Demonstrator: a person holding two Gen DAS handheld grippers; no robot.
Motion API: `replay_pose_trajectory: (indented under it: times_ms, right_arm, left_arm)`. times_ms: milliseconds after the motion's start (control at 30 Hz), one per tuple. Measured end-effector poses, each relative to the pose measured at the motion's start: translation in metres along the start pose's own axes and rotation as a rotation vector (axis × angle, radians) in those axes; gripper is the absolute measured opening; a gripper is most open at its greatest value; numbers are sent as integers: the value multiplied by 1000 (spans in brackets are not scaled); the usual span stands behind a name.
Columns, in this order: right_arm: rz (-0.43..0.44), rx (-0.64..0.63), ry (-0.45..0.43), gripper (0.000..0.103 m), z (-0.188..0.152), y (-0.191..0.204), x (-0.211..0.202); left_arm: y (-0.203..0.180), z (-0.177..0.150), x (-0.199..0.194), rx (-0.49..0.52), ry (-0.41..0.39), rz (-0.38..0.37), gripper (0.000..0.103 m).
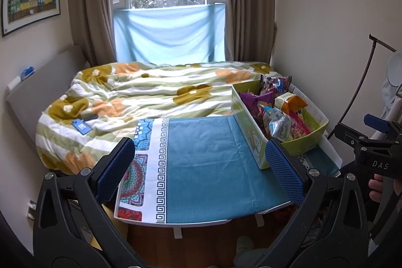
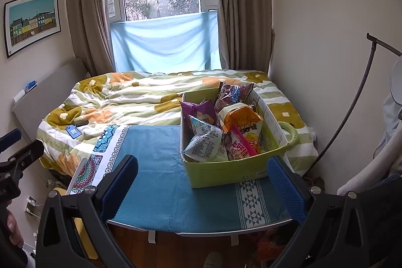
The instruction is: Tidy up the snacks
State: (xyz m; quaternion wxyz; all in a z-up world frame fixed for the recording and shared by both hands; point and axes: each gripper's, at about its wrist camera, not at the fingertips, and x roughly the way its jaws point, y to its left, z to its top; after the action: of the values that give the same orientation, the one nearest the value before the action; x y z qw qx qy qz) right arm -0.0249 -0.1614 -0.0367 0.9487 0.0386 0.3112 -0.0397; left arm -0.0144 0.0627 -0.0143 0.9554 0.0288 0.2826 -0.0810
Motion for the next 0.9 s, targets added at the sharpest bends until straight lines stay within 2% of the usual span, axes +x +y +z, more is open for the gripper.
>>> replay_pose_trajectory:
  times_ms: [900]
  right_arm:
    - [4,-10,-3,103,3,3,6]
  left_arm:
    - [5,2,4,-7,-3,19,103]
